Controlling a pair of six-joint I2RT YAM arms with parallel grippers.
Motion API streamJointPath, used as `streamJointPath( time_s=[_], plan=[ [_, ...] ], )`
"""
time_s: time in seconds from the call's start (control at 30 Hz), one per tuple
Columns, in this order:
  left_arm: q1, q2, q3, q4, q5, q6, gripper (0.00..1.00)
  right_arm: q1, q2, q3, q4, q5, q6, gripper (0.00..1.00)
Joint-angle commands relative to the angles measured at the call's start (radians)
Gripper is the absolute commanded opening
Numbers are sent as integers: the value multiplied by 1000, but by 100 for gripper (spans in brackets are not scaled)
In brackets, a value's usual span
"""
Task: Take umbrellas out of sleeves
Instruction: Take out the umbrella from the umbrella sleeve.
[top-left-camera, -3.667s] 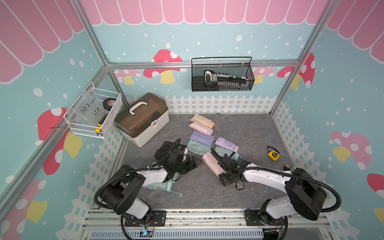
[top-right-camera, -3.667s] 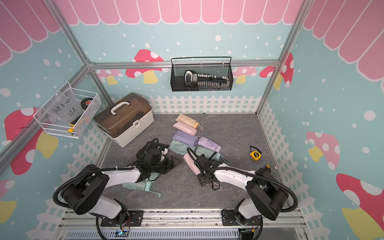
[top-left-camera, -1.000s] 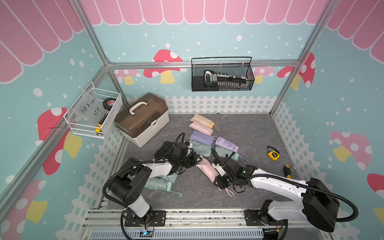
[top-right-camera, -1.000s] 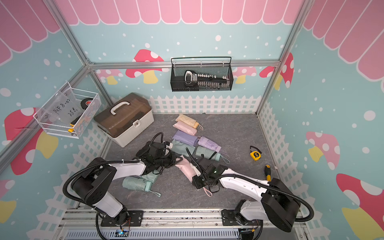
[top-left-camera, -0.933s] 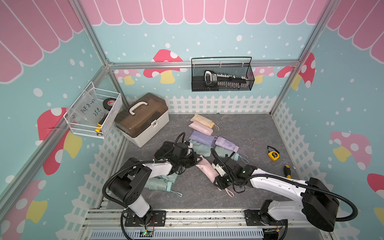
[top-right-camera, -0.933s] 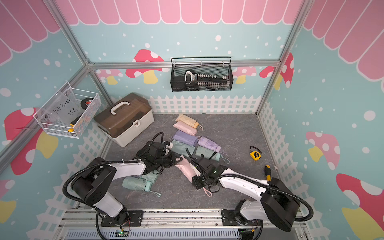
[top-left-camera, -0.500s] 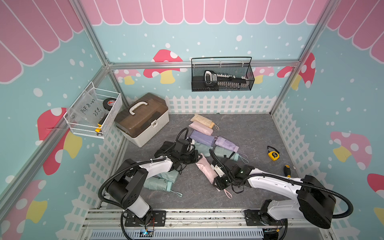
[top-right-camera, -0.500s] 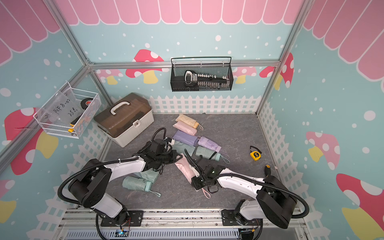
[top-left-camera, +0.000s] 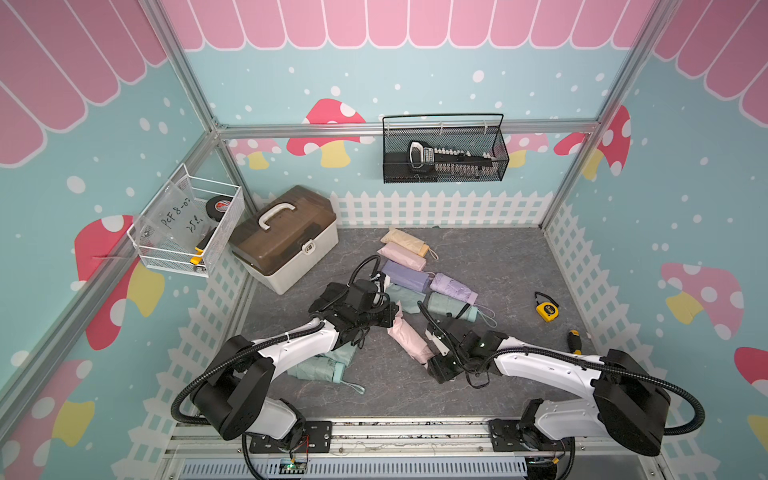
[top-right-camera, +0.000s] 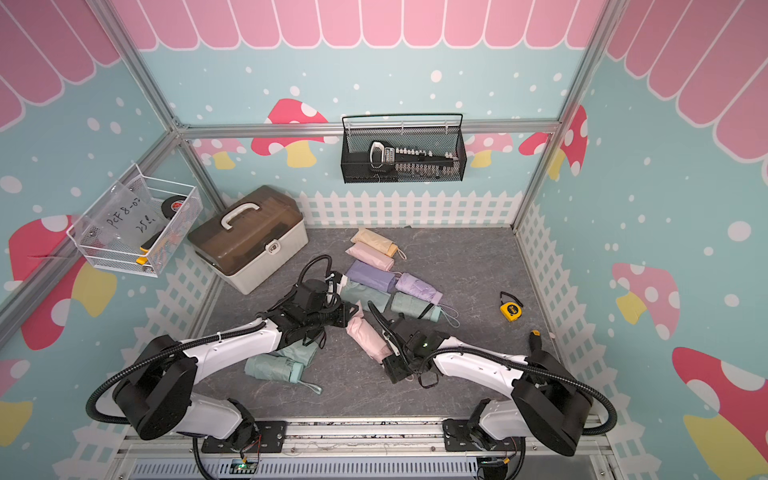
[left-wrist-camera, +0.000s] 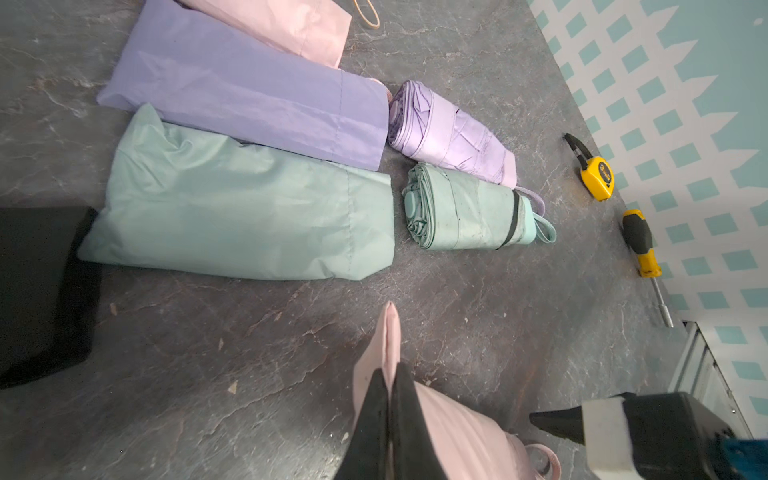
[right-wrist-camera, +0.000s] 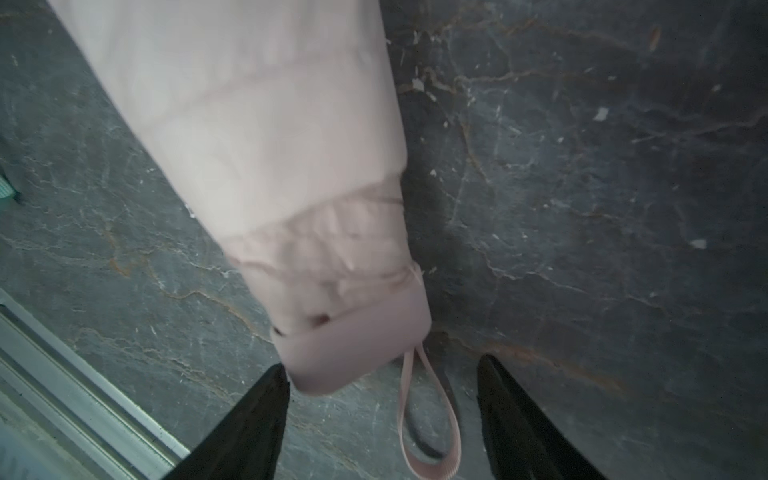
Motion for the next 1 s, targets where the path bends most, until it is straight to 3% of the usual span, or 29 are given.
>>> streamJointPath(
  time_s=[0.0,0.23,0.47,0.97],
  plan=[
    [-2,-5,36,31,25,28,0,-1,27,23,-17,-10,-35,70],
    [-5,-87,90,-32,70,6,0,0,-10,38,0,13,-60,71],
    [-16,-142,118,-67,94,-23,0,-1,-64,-2,136,-19,-110,89],
    [-14,-116,70,-81,42,17,0,-1,170,47,397,22,-190,87]
  ],
)
